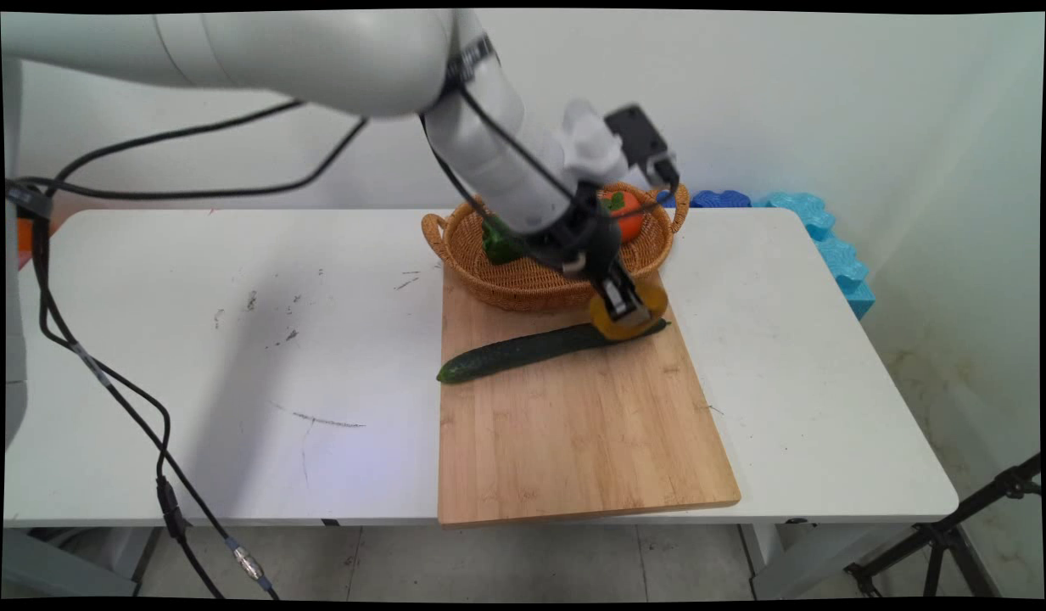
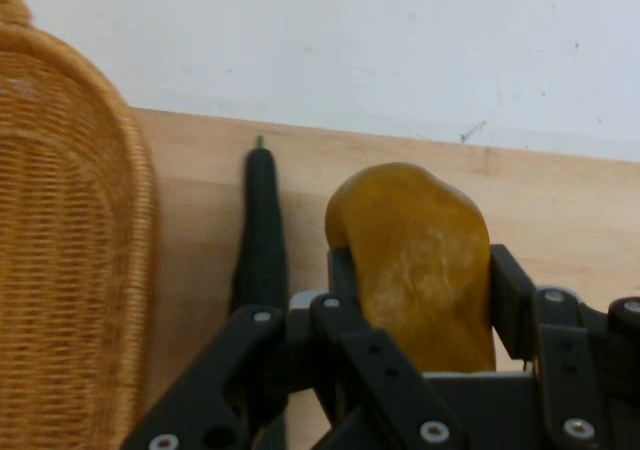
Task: Place the picked object on the cutting board
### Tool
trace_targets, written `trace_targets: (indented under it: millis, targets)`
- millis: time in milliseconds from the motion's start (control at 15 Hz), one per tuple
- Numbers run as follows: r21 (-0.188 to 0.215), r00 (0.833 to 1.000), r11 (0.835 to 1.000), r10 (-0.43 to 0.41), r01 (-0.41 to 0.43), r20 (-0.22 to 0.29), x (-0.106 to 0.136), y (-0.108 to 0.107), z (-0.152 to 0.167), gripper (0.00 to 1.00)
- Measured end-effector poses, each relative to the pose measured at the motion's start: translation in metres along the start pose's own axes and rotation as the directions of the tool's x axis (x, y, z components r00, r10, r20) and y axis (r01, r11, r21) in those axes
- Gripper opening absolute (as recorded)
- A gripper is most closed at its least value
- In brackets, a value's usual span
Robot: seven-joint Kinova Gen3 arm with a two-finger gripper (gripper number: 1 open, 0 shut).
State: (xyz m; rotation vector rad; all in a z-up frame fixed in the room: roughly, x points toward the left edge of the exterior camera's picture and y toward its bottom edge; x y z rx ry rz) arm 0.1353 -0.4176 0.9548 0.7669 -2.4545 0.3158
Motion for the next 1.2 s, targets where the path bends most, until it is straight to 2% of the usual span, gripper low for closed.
trace_targets:
  millis: [467, 867, 933, 1200]
  targets:
    - [-0.037, 0.999, 0.999, 0.031, -0.029, 0.033, -0.026, 0.017, 0.061, 0.00]
    - [-0.055, 0.997, 0.997, 0.050, -0.047, 0.052, -0.040, 0.026, 0.096, 0.00]
    - [-0.056, 0.997, 0.997, 0.052, -0.049, 0.052, -0.041, 0.027, 0.098, 1.00]
    - [-0.064, 0.997, 0.996, 0.061, -0.058, 0.043, -0.041, 0.030, 0.106, 1.00]
